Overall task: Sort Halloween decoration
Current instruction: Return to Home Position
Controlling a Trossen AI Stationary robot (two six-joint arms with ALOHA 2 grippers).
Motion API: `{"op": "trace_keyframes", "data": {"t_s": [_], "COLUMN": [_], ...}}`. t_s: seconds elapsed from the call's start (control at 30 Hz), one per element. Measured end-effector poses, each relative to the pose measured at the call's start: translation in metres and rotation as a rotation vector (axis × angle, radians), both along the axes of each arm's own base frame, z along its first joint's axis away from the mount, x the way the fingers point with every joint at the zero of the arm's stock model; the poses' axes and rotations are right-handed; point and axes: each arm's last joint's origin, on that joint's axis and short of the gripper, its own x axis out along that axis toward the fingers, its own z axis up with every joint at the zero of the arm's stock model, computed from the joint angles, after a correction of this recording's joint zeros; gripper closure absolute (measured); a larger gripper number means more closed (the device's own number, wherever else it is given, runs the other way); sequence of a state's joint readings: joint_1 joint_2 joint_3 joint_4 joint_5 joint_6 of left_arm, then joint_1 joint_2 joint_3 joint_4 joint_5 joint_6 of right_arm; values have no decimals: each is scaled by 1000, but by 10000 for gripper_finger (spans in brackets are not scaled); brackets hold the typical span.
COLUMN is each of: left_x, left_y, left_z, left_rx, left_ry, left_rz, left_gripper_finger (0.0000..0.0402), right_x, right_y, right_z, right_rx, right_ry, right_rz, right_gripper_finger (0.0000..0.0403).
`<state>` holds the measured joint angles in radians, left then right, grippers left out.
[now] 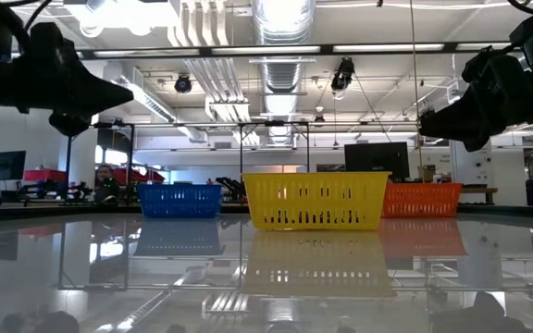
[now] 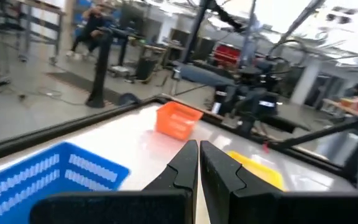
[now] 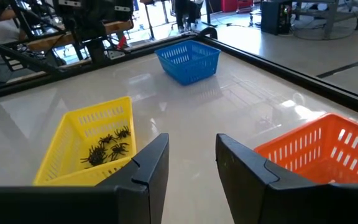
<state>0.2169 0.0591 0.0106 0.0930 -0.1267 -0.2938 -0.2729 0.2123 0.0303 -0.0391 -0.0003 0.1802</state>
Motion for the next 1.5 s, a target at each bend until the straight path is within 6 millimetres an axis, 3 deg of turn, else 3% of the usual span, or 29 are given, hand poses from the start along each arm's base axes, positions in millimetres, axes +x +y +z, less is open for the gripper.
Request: {"op": "trace_keyframes", "data": {"t_s": [0.33, 1.27, 1.5], "left_x": [-2, -1, -2], "left_y": [-8, -7, -7], "left_z": [0, -2, 5], "left_rx": [89, 79, 82], "left_ry": [8, 33, 23], "left_rz": [-252, -230, -230], "left_gripper_finger": [402, 402, 402], "right_x": [0, 0, -3], "right_y": [0, 0, 1], "right_z": [0, 0, 6], "right_rx": [0, 0, -19], "right_ry": [1, 0, -67], "right_rz": [-1, -1, -1], "right_gripper_finger": [270, 277, 280]}}
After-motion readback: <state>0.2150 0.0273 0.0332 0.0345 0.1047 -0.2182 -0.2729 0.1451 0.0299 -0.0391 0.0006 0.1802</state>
